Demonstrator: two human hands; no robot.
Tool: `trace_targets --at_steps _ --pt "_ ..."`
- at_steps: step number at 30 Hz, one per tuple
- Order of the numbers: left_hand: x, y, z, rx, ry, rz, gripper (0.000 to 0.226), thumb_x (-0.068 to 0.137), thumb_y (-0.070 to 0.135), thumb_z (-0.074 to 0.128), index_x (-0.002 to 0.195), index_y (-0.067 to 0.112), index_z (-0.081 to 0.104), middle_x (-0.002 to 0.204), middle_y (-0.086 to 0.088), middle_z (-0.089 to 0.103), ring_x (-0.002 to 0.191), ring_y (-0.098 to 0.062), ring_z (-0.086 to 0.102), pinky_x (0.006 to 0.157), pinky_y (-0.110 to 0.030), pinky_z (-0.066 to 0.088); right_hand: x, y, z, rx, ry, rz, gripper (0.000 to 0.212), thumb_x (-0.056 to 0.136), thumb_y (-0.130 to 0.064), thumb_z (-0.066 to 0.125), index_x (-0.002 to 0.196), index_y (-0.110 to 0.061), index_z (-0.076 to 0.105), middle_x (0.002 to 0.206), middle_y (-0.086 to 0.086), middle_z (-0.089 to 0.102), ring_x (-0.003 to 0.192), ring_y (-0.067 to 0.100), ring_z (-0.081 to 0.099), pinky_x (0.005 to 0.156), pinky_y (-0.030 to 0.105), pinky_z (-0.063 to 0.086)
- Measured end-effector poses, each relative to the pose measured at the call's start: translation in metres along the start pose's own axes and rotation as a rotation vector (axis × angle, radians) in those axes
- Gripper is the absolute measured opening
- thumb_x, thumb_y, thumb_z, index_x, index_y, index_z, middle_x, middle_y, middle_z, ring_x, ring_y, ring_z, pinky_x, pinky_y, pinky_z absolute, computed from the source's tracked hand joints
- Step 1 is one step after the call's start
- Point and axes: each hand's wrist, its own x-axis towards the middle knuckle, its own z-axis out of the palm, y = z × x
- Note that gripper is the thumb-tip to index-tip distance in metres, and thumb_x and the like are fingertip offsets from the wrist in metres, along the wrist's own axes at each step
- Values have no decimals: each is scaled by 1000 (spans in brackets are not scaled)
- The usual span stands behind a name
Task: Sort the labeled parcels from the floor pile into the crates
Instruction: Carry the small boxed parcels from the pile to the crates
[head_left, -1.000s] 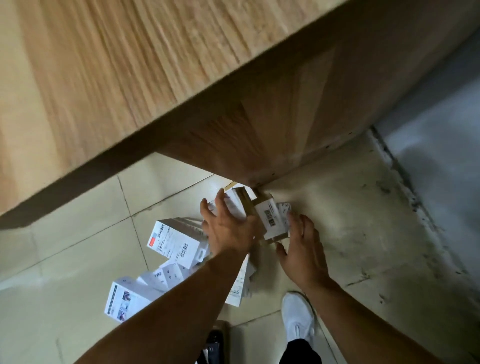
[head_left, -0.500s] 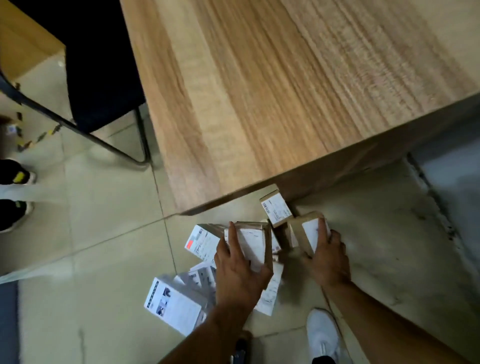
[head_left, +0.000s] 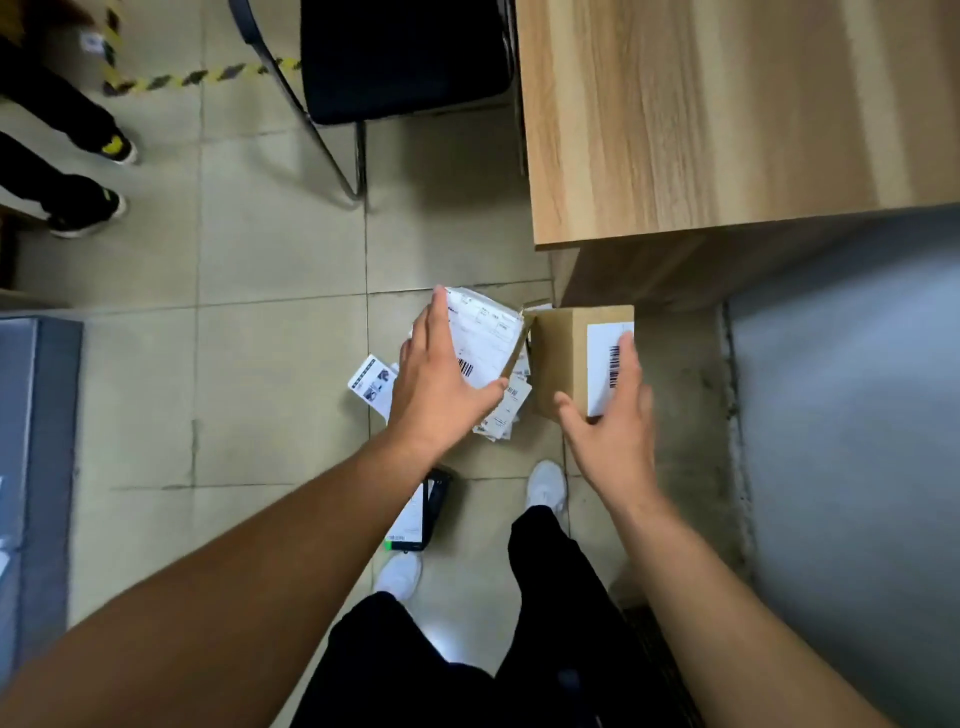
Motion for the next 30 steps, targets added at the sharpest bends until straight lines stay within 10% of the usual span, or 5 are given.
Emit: trace_targets --at_steps 11,17,25,30 --pt "-135 -44 -143 -325 241 180 135 61 51 91 162 26 5 150 -1 33 138 -19 30 111 -39 34 -195 -143 11 -66 244 -214 117 80 -34 84 161 -42 0 137 -4 29 117 -1 26 103 24 27" --pt "-193 -97 -191 -384 336 526 94 72 53 74 152 15 43 146 -2 41 130 -19 41 108 -40 45 -289 -166 71 47 459 -138 112 81 -34 83 161 -41 5 143 4 37 131 16 38 100 29 32" --pt "-257 -113 -230 -292 -8 710 94 75 52 65 153 59 13 158 1 37 136 -22 47 108 -46 45 -389 -153 77 102 645 7 101 86 -30 76 160 -40 10 150 -1 36 134 12 36 100 26 28" --pt "-310 -100 -222 -321 -231 758 119 70 50 84 158 50 4 154 5 44 138 -18 42 113 -27 35 -459 -125 63 61 804 79 106 79 -43 80 158 -48 8 135 -4 36 125 20 46 101 37 42"
